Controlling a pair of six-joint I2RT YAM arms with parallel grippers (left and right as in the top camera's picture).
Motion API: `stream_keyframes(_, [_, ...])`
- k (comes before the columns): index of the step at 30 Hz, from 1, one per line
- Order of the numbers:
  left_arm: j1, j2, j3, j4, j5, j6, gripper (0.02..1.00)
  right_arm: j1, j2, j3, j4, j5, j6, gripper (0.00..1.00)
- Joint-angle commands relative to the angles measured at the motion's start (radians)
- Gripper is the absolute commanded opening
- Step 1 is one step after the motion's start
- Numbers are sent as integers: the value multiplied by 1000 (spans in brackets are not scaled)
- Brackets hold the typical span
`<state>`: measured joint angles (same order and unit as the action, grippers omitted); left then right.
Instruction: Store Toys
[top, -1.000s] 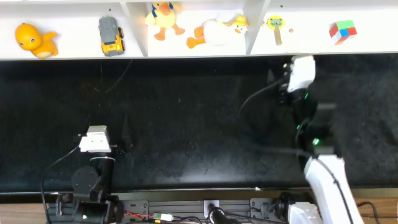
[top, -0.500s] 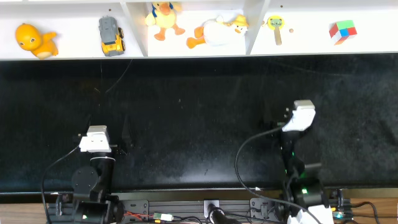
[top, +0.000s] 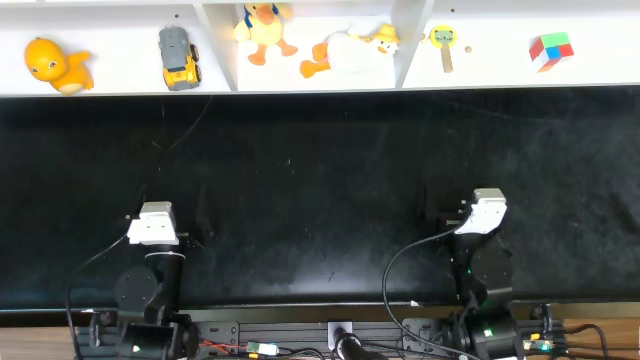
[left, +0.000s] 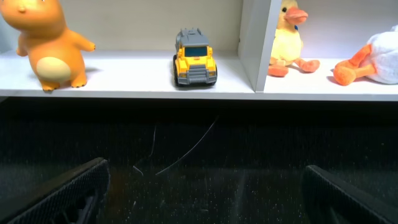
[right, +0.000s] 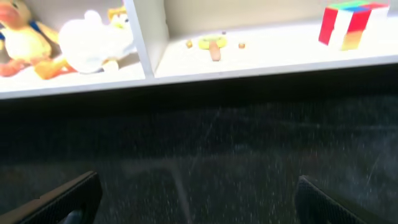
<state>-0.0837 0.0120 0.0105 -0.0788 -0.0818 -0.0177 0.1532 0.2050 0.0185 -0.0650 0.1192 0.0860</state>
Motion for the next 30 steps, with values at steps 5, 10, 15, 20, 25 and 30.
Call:
stream_keyframes(5, [0,-9,-2,-1,2,22,998,-42,-60,-14,-3,2,8,996])
stream_keyframes(10, [0,-9,-2,-1,2,22,998,-123,-205,-14,-5,9,8,996])
stream_keyframes(15, [0,-9,-2,-1,2,22,998,-187,-202,-14,-14,-50,8,996])
stream_keyframes(20, [0,-9,-2,-2,2,22,998,-186,-202,-14,-13,-53,8,996])
stream_keyframes(25, [0,-9,-2,-1,2,22,996,-185,-202,-14,-10,-50,8,993])
stream_keyframes(30, [0,-9,-2,-1,2,22,998,-185,-202,-14,-10,-48,8,996])
